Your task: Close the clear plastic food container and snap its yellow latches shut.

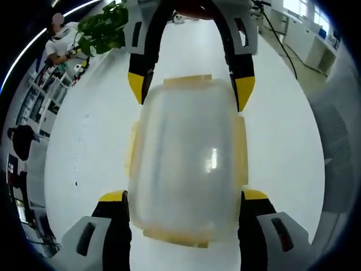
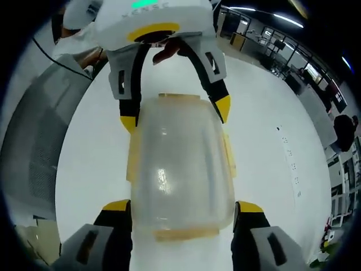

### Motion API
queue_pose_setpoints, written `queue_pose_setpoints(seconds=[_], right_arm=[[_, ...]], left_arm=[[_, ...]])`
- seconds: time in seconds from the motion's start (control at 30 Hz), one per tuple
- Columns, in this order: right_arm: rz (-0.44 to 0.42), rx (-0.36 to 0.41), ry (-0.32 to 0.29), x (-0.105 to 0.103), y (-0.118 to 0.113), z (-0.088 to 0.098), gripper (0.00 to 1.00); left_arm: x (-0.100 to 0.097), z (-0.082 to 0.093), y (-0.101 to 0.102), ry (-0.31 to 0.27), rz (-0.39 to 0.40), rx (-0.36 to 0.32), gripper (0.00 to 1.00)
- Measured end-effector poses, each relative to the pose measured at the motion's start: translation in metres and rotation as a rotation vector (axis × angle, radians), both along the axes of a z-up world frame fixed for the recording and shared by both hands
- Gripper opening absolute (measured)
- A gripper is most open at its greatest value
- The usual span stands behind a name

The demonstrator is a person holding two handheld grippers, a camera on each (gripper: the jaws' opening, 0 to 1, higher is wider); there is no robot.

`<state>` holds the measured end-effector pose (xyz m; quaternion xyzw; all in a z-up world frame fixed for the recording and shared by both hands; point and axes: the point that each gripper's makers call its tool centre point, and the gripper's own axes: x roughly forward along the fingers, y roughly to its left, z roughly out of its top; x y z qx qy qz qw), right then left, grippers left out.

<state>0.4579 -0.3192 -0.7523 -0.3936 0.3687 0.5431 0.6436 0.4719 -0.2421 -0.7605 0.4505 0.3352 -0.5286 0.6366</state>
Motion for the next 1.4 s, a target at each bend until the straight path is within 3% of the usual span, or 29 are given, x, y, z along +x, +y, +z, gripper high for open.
queue_pose_setpoints(seconds=[0.6,1.4], right_arm=[[-0.002,0.002,0.001,-0.017,0.051,-0.001,0.71],[0.002,-0.013,-0.002,-0.017,0.103,-0.001,0.71]], left_arm=[[-0.018,0.000,0.050,-0.003,0.009,0.002,0.76],[-0.018,-0.001,0.103,-0.005,0.019,0.005,0.76]])
